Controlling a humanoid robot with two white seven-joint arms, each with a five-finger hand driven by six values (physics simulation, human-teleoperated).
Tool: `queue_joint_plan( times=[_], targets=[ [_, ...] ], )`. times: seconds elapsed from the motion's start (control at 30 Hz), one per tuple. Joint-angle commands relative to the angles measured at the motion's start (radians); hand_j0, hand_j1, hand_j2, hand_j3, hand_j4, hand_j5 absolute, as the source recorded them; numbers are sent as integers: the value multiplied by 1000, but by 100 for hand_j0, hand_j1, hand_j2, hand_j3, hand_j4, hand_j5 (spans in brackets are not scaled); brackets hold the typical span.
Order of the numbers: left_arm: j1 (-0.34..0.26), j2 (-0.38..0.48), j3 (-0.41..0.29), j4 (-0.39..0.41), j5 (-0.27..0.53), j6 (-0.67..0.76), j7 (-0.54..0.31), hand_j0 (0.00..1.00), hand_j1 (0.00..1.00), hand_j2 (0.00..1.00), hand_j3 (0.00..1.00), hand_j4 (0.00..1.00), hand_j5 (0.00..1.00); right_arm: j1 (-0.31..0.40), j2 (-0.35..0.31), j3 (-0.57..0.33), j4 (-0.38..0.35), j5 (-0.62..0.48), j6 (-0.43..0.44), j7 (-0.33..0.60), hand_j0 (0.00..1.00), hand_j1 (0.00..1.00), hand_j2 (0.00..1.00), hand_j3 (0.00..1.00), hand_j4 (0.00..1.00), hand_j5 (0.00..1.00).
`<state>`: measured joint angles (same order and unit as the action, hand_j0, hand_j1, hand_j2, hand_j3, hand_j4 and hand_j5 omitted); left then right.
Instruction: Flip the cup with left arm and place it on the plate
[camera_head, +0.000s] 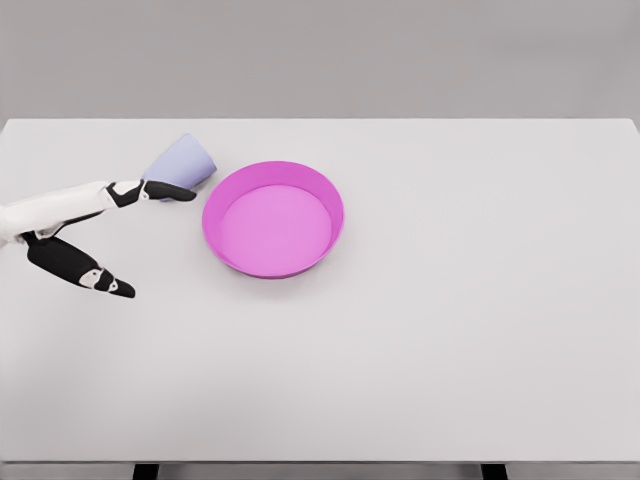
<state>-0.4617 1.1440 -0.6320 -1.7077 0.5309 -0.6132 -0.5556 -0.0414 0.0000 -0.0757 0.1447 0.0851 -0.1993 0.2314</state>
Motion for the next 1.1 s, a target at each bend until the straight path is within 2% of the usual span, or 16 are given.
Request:
queue_joint_plan(
  times=[0.0, 0.03, 0.07, 0.13, 0.43, 0.5, 0.53, 0.57, 0.6, 0.63, 0.73, 0.77, 0.8, 0.9, 0.97, 1.07],
  targets=[
    [-2, 0, -1, -1, 11, 2, 0, 100, 100, 100, 100, 100, 100, 2, 0, 1, -2, 1, 0, -1, 100, 100, 100, 100, 100, 100],
    [-17, -1, 0, 2, 9, 2, 0, 100, 100, 100, 100, 100, 100, 8, 0, 1, 7, -1, 0, -1, 100, 100, 100, 100, 100, 100],
    [-52, -47, -1, 13, 11, 2, 0, 100, 100, 100, 100, 100, 100, 14, 0, -3, 12, -5, 1, -1, 100, 100, 100, 100, 100, 100],
    [-71, -124, -1, 48, 11, 2, 0, 100, 100, 100, 100, 100, 100, 20, 0, -3, 9, -2, 1, -1, 100, 100, 100, 100, 100, 100],
    [-64, -136, -3, 56, 40, 2, 5, 100, 100, 100, 100, 100, 100, 20, 0, -1, 9, -2, 1, -1, 100, 100, 100, 100, 100, 100],
    [-44, -136, -3, 20, 37, 2, 54, 100, 100, 100, 100, 100, 100, 20, 0, 1, 9, -2, 1, -1, 100, 100, 100, 100, 100, 100],
    [-44, -127, 0, 0, 35, 2, 130, 100, 100, 100, 100, 100, 100, 20, 0, 1, 9, -2, 1, -1, 100, 100, 100, 100, 100, 100],
    [-46, -109, 3, -20, 20, 200, 178, 100, 100, 100, 100, 100, 100, 20, 0, -3, 9, -2, 1, -1, 100, 100, 100, 100, 100, 100],
    [-46, -73, 11, -49, 15, 577, 189, 100, 100, 100, 100, 100, 100, 20, 0, -4, 9, -2, 1, -1, 100, 100, 100, 100, 100, 100],
    [-46, -66, 9, -55, 17, 812, 178, 100, 100, 100, 100, 100, 100, 20, 0, -3, 9, -2, 1, -1, 100, 100, 100, 100, 100, 100],
    [-48, -49, 5, -56, -5, 953, 135, 100, 100, 100, 100, 100, 100, 20, 0, -1, 9, -2, 1, -1, 100, 100, 100, 100, 100, 100],
    [-55, -53, 8, -56, -15, 1046, 88, 100, 100, 100, 100, 100, 100, 20, 0, -1, 9, -2, 1, -1, 100, 100, 100, 100, 100, 100],
    [-58, -53, 11, -56, -23, 1066, 49, 100, 100, 100, 100, 100, 100, 20, 0, -1, 9, -2, 1, -1, 100, 100, 100, 100, 100, 100],
    [-152, -29, 11, -56, -38, 1069, 2, 100, 100, 100, 100, 100, 100, 20, 0, -1, 9, -2, 1, -1, 100, 100, 100, 100, 100, 100],
    [-207, -41, 11, -56, -92, 1067, -6, 100, 100, 100, 100, 100, 100, 20, 0, 1, 9, -2, 1, -1, 100, 100, 100, 100, 100, 100],
    [-236, -76, 28, -55, -152, 1069, -38, 100, 100, 100, 100, 100, 100, 20, 0, 1, 9, -2, 1, -1, 100, 100, 100, 100, 100, 100]
  ],
)
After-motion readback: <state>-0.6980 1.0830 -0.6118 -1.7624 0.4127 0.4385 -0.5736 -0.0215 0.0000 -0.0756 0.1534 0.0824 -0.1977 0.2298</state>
